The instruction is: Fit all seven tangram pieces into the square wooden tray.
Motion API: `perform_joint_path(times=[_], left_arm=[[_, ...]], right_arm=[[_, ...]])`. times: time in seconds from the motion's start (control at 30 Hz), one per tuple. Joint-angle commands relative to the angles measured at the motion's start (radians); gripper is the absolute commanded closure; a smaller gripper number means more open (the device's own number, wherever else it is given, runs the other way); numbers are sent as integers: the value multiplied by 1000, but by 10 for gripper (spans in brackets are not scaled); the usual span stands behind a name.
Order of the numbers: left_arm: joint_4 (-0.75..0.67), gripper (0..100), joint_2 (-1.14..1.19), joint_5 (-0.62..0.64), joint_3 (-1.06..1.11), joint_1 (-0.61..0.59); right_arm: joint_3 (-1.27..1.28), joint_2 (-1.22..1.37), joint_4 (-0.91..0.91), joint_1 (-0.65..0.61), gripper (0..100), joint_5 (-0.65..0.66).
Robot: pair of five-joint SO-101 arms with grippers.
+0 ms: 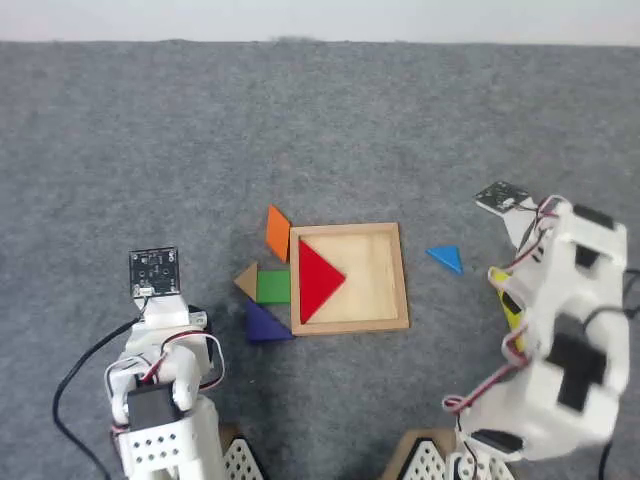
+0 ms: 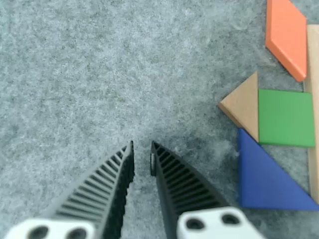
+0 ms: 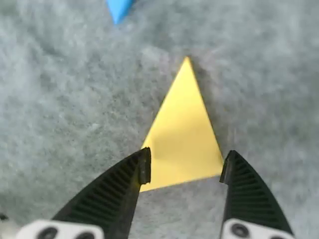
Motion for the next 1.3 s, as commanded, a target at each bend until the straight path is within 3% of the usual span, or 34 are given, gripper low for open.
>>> perform_joint_path(times=[0.0,0.13,0.4,0.63,1.13,1.27], left_arm=[[5,950,-23,-6,-12,-3],[5,950,-23,-6,-12,-3],[5,950,-23,-6,-12,-3],[5,950,-23,-6,-12,-3],[5,950,-23,-6,-12,-3],[5,950,-23,-6,-12,-3]], right_arm=[[206,-292,-107,5,720,-91],[319,-357,-145,-15,712,-97],[215,-154,-174,-13,709,-213],[37,50,-166,8,710,-212],[0,22,-176,4,715,-164],[11,22,-166,7,812,-167]])
